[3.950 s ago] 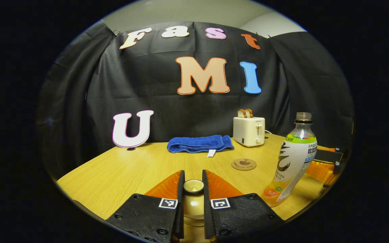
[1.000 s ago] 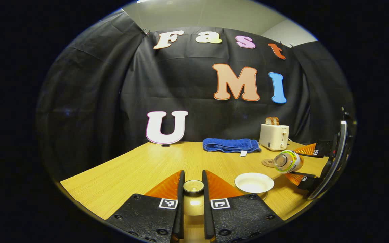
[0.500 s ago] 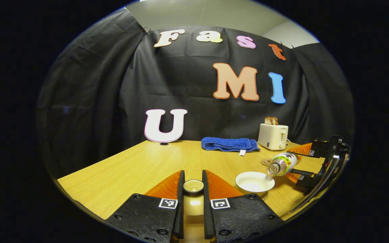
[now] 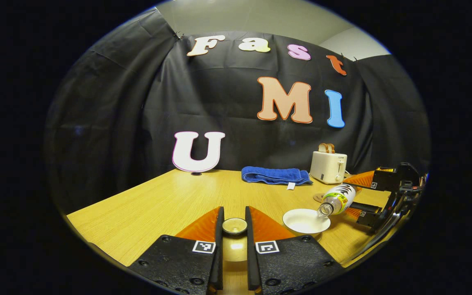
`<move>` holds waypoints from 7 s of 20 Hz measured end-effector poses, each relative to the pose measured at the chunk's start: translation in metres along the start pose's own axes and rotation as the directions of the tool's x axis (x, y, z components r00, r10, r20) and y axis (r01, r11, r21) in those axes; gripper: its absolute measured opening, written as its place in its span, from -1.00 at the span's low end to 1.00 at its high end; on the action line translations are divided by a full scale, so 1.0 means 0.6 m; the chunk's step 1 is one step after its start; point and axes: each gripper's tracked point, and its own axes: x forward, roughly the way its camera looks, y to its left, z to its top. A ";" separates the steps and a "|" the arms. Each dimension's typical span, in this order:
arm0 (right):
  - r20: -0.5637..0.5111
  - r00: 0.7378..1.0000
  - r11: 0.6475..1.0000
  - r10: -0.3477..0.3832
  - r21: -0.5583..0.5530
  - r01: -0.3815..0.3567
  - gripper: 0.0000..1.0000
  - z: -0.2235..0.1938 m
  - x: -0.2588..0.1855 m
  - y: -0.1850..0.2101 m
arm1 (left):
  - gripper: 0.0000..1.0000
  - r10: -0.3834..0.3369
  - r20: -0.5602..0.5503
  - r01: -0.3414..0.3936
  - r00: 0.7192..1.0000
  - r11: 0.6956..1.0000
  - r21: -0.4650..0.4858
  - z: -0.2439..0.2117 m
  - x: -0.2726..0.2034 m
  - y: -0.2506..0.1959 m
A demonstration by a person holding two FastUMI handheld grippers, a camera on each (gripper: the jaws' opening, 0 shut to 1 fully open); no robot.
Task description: Open the teacup lid with one hand, grasp the water bottle and pour water into the teacup with the other hand; after pouring, place the water bottle on the coaster and then close the teacup lid.
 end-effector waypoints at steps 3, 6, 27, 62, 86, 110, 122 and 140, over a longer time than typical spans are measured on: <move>0.016 1.000 0.998 -0.015 -0.062 0.016 0.41 -0.001 0.004 -0.009 | -0.59 -0.001 0.000 0.001 1.000 1.000 -0.001 0.001 -0.001 0.000; 0.036 0.999 0.991 -0.032 -0.129 0.036 0.41 0.000 0.015 -0.026 | -0.59 -0.002 0.002 0.002 1.000 1.000 -0.004 0.001 -0.001 -0.003; 0.174 0.983 0.890 -0.059 -0.437 0.130 0.38 0.021 0.034 -0.064 | -0.58 0.006 -0.006 -0.006 1.000 1.000 -0.018 0.003 -0.004 0.000; -0.089 0.990 -0.064 0.112 0.993 0.096 0.41 -0.185 0.154 -0.022 | -0.59 -0.114 0.001 0.113 0.994 0.992 0.051 0.057 0.022 -0.141; -0.145 0.978 -0.074 0.150 0.985 0.157 0.90 -0.220 0.163 0.019 | -0.59 -0.165 -0.030 0.166 0.986 0.985 0.042 0.035 0.040 -0.178; -0.142 0.990 -0.157 -0.024 0.978 0.136 0.90 -0.221 0.010 -0.084 | -0.52 -0.174 -0.096 0.179 0.980 0.983 0.046 -0.045 0.088 -0.216; -0.179 0.984 -0.194 -0.018 0.966 0.172 1.00 -0.193 -0.054 -0.067 | 0.85 -0.061 -0.003 0.061 0.998 0.995 0.076 -0.009 0.070 -0.180; -0.267 0.964 -0.150 0.000 0.953 0.264 0.90 -0.128 -0.145 0.006 | 0.84 0.012 0.053 -0.017 0.999 0.995 0.098 -0.008 0.005 -0.167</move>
